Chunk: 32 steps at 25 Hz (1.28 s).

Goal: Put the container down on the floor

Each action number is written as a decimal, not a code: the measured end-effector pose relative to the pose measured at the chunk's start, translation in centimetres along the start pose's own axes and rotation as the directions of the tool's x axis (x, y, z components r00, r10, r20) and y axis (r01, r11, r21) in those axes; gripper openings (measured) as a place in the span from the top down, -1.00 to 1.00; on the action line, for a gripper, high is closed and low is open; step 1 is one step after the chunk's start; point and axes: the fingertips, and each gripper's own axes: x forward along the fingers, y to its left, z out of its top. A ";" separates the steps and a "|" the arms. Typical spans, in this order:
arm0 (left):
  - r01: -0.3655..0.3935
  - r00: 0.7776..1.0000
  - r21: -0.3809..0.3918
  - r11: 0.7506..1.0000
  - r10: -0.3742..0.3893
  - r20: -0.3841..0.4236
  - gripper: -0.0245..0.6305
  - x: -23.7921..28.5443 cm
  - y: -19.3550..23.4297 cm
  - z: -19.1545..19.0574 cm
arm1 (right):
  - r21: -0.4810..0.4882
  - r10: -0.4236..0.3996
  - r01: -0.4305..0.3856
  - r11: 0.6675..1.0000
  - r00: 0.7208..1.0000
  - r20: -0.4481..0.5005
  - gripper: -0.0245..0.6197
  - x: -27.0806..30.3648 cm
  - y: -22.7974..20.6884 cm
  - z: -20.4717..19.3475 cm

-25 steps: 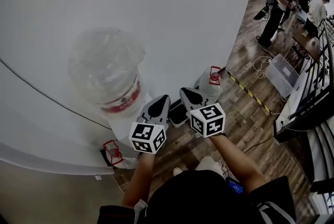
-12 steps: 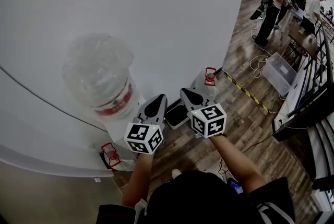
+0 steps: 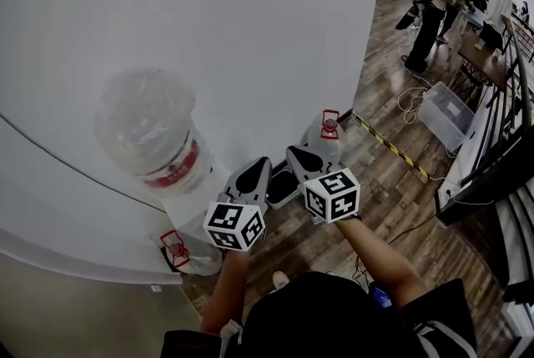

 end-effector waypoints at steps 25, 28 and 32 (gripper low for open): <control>-0.058 0.998 -0.008 0.998 0.058 0.029 0.88 1.1 -4.8 0.1 | -0.059 0.055 -0.054 0.997 0.998 0.024 0.84 -4.3 -2.3 2.4; -0.061 0.998 -0.007 0.998 0.061 0.028 0.88 1.2 -5.0 0.1 | -0.063 0.063 -0.061 0.996 0.998 0.029 0.84 -4.6 -2.3 2.6; -0.063 0.998 0.001 0.998 0.063 0.029 0.88 1.2 -5.3 0.2 | -0.065 0.068 -0.066 0.996 0.997 0.033 0.84 -4.9 -2.1 2.6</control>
